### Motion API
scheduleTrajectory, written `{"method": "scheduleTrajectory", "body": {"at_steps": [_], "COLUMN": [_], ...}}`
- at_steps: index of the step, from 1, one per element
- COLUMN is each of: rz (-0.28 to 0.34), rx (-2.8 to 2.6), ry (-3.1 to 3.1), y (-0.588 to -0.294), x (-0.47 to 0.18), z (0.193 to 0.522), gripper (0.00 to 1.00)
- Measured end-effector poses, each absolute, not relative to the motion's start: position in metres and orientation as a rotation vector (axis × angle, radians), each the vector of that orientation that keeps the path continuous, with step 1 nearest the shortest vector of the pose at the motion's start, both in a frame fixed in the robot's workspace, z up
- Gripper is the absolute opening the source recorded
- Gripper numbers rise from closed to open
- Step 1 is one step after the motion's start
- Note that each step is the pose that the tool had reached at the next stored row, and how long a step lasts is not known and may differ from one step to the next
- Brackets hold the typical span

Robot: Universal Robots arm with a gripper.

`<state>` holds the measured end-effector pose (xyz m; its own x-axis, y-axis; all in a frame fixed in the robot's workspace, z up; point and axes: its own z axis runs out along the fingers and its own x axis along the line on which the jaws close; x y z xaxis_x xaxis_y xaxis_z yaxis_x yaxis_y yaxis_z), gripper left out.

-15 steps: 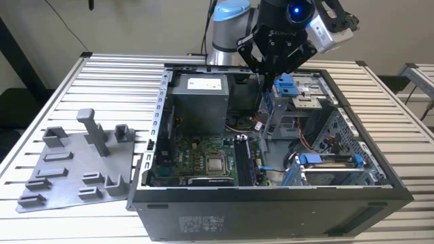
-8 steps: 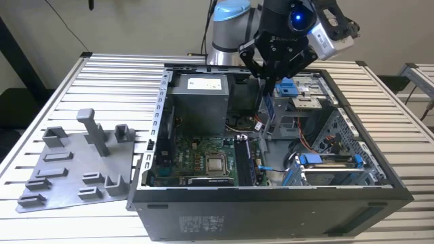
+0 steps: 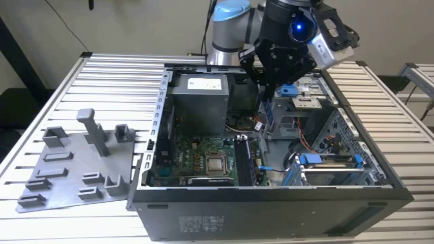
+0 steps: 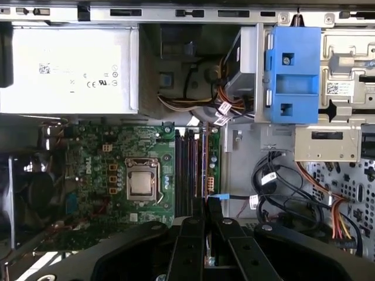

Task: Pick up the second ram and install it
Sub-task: 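Insert the second ram into the second slot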

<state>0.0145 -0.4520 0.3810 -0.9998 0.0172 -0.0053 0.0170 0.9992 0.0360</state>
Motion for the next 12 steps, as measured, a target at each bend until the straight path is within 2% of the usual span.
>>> {"method": "scheduleTrajectory", "body": {"at_steps": [12], "rz": [0.06], "rx": [0.037], "ry": [3.135], "y": [-0.4541], "x": [0.0145], "z": [0.3761], "gripper": [0.14]}}
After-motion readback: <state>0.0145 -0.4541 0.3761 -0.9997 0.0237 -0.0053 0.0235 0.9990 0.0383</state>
